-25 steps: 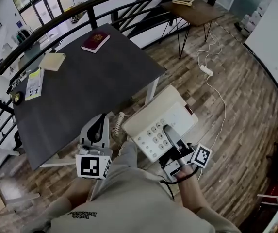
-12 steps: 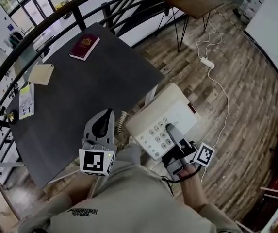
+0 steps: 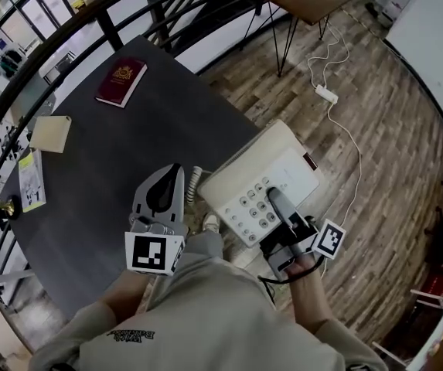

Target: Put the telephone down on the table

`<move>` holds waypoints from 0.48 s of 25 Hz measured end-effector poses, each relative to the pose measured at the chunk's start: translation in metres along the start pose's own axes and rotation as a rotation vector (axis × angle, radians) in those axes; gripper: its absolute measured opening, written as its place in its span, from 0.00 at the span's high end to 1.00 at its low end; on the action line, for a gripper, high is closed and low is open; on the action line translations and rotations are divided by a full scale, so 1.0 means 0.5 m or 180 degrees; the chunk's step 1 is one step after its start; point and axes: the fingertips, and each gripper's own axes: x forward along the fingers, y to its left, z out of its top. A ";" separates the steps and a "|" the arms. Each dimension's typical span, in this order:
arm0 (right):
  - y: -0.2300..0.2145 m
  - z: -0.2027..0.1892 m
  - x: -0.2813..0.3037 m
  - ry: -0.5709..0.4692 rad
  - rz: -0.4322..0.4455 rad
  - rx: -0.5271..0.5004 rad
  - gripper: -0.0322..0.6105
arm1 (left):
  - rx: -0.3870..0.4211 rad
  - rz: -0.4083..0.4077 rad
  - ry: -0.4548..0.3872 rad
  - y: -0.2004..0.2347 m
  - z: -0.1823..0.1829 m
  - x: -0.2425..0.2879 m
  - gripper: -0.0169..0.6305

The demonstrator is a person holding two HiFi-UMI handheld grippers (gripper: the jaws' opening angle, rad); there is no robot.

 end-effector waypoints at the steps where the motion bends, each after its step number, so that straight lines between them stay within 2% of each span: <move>1: -0.003 0.007 0.015 -0.0001 0.0000 -0.0006 0.64 | 0.0008 -0.0014 0.0006 0.010 -0.003 0.013 0.97; 12: -0.030 0.056 0.164 0.0060 -0.0110 -0.0007 0.64 | -0.0149 -0.0016 0.0053 0.121 -0.011 0.119 0.97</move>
